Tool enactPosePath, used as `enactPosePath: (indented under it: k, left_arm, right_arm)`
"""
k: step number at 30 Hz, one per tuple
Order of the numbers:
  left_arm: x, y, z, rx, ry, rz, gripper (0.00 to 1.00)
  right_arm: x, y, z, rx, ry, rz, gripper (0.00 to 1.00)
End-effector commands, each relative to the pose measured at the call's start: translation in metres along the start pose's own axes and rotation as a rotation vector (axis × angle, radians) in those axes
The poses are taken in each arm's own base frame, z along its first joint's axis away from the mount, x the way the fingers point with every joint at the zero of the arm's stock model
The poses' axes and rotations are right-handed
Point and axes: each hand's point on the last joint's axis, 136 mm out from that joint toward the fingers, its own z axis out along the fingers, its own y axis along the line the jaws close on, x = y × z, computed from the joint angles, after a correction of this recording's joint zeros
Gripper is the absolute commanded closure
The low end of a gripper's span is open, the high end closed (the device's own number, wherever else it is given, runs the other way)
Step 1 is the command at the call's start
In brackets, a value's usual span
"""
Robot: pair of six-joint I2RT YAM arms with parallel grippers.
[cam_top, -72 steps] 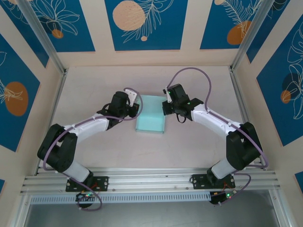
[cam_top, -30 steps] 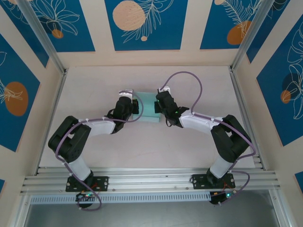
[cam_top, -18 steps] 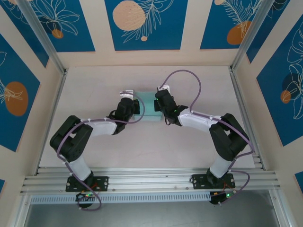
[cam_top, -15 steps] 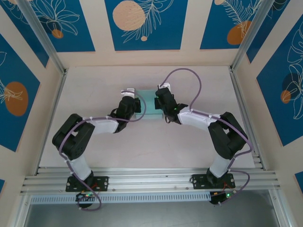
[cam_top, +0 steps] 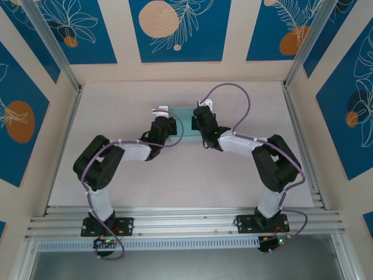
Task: Fold the paper box
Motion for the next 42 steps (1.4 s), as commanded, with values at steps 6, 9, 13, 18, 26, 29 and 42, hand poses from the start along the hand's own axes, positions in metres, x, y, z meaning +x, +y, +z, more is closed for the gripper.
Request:
enactPosePath:
  k: [6,9,13,18,26,29,42]
  left_arm:
    - [0.035,-0.065,-0.017,0.233,0.078,-0.020,1.00]
    - [0.048,-0.057,-0.022,0.220,0.104,-0.031,1.00]
    - [0.060,-0.046,-0.031,0.204,0.128,-0.034,1.00]
    - [0.063,-0.043,-0.045,0.223,0.143,-0.036,0.93]
    - [0.072,-0.036,-0.071,0.258,0.189,-0.026,0.59]
    - [0.076,-0.030,-0.084,0.262,0.203,-0.029,0.47]
    - [0.061,-0.006,-0.151,0.284,0.214,-0.058,0.08]
  right_arm:
    - [0.026,0.043,-0.014,-0.183,0.006,0.082,0.94]
    - [0.037,0.039,-0.017,-0.174,0.015,0.072,0.94]
    - [0.048,0.035,-0.022,-0.163,0.015,0.040,0.94]
    - [0.058,0.029,-0.030,-0.135,0.009,-0.005,0.94]
    - [0.085,0.015,-0.027,-0.092,0.041,-0.023,0.94]
    - [0.094,0.014,-0.028,-0.087,0.047,-0.031,0.94]
    - [0.105,0.010,-0.028,-0.062,0.057,-0.068,0.93]
